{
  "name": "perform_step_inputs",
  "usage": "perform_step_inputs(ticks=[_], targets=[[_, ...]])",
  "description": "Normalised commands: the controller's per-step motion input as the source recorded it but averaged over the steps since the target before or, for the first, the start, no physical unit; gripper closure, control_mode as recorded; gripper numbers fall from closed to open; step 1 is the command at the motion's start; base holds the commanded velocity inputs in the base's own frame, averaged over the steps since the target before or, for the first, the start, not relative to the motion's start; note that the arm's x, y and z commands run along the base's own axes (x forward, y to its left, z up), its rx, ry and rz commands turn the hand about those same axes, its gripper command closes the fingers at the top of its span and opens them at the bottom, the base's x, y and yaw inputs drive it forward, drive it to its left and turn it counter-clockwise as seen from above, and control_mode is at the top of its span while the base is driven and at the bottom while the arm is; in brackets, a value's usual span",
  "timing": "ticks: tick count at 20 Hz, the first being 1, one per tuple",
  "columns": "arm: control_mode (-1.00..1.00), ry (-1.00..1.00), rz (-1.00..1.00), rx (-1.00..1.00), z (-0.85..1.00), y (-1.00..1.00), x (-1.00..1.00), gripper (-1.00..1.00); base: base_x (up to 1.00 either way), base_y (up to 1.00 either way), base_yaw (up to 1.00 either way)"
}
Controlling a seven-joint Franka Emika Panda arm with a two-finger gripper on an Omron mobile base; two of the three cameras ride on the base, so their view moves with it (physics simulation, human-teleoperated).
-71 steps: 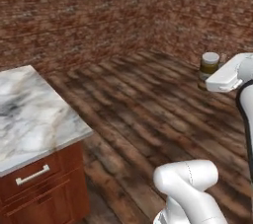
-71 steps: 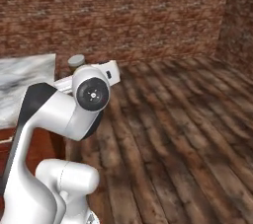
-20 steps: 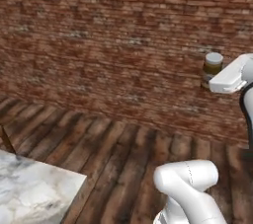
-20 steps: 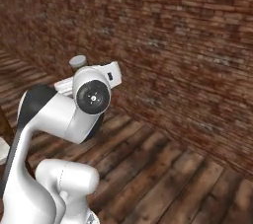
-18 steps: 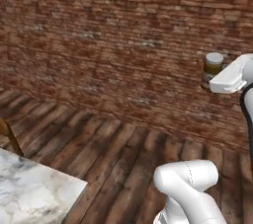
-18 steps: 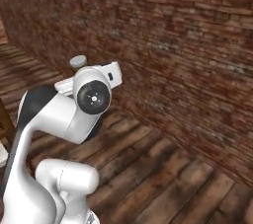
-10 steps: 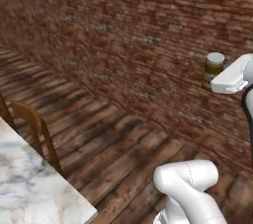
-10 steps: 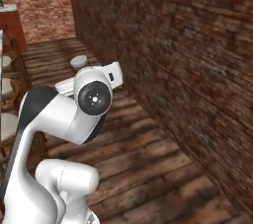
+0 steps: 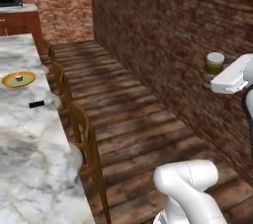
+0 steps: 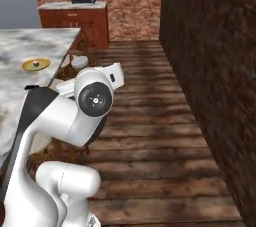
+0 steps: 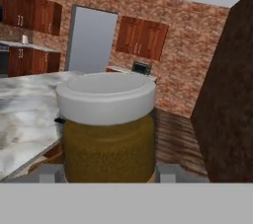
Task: Take the cinnamon bottle from the cabinet and place it on the dining table, next to the plate with the cupcake. Then take the chocolate from the dining counter and place it on the cupcake plate.
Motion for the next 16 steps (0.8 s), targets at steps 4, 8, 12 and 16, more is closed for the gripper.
perform_step_inputs(ticks=[4,8,12,16], targets=[[1.0,0.0,0.0,0.0,0.0,0.0,0.0,1.0,1.0,-0.1,0.67],[1.0,0.0,0.0,0.0,0.0,0.0,0.0,1.0,0.98,-0.24,0.65],[1.0,0.0,0.0,0.0,0.0,0.0,0.0,1.0,0.64,-0.56,0.56],[1.0,0.0,0.0,0.0,0.0,0.0,0.0,1.0,0.16,-0.79,0.48]])
